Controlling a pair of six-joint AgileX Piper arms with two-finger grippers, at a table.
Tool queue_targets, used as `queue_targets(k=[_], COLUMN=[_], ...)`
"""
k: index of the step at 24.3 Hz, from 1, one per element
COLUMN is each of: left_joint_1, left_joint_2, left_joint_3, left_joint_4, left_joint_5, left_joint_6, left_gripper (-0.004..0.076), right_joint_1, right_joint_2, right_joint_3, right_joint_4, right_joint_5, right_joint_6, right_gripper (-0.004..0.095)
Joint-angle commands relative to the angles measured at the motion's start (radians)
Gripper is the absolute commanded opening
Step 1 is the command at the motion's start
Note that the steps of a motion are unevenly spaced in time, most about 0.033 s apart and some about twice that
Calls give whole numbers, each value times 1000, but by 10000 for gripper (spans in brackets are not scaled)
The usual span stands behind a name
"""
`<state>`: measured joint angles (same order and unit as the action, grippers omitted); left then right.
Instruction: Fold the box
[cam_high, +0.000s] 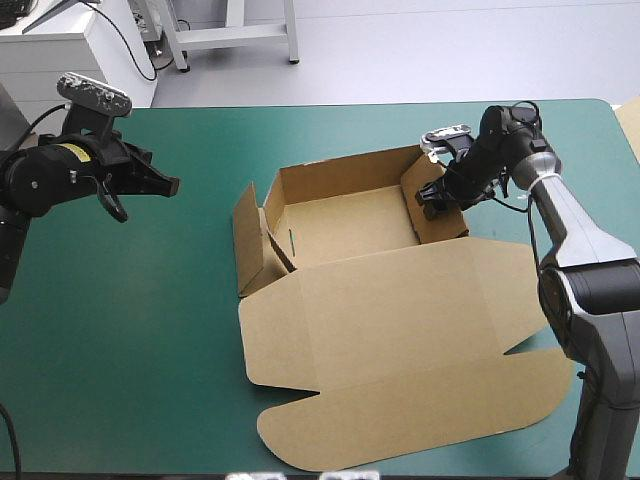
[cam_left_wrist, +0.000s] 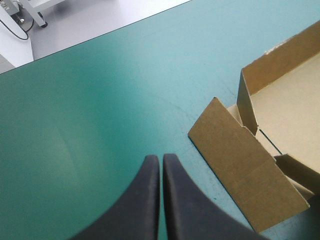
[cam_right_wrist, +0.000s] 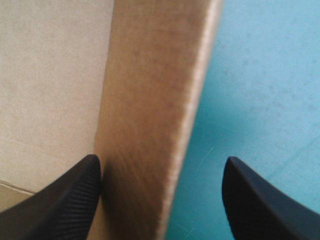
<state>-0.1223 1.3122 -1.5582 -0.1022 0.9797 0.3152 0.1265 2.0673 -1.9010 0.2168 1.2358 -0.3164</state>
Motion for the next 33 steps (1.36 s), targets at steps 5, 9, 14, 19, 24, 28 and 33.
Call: queue_targets(k=[5,9,14,19,24,28,33], left_joint_1=[1,1,1,1,1,1,1], left_joint_2=[-22,-19,-7,4,6,8,41], left_joint_3=[-22,-22,-22,-22,-21,-21,6], left_joint_4=[-17,-17,-17,-1,68,123,116], left_joint_5=[-55,-41,-4,14,3,7,-16], left_joint_6=[-8,-8,-8,-8,-10,-19,-60], left_gripper=[7,7,7,7,7,7,7], right_joint_1=[2,2,-12,-55,-147,-241,-267], right_joint_2=[-59,-59,-87,-172,-314,-423,-540], right_joint_3=[-27,-27,-30,-30,-30,-30,-30], right_joint_4=[4,15,117,165,167,292,292], right_joint_5=[8,8,8,8,8,8,8], right_joint_6=[-4,-22,-24,-34,-58,-79,-83], right_gripper=[221,-22,-21,-21,-21,-21,-20])
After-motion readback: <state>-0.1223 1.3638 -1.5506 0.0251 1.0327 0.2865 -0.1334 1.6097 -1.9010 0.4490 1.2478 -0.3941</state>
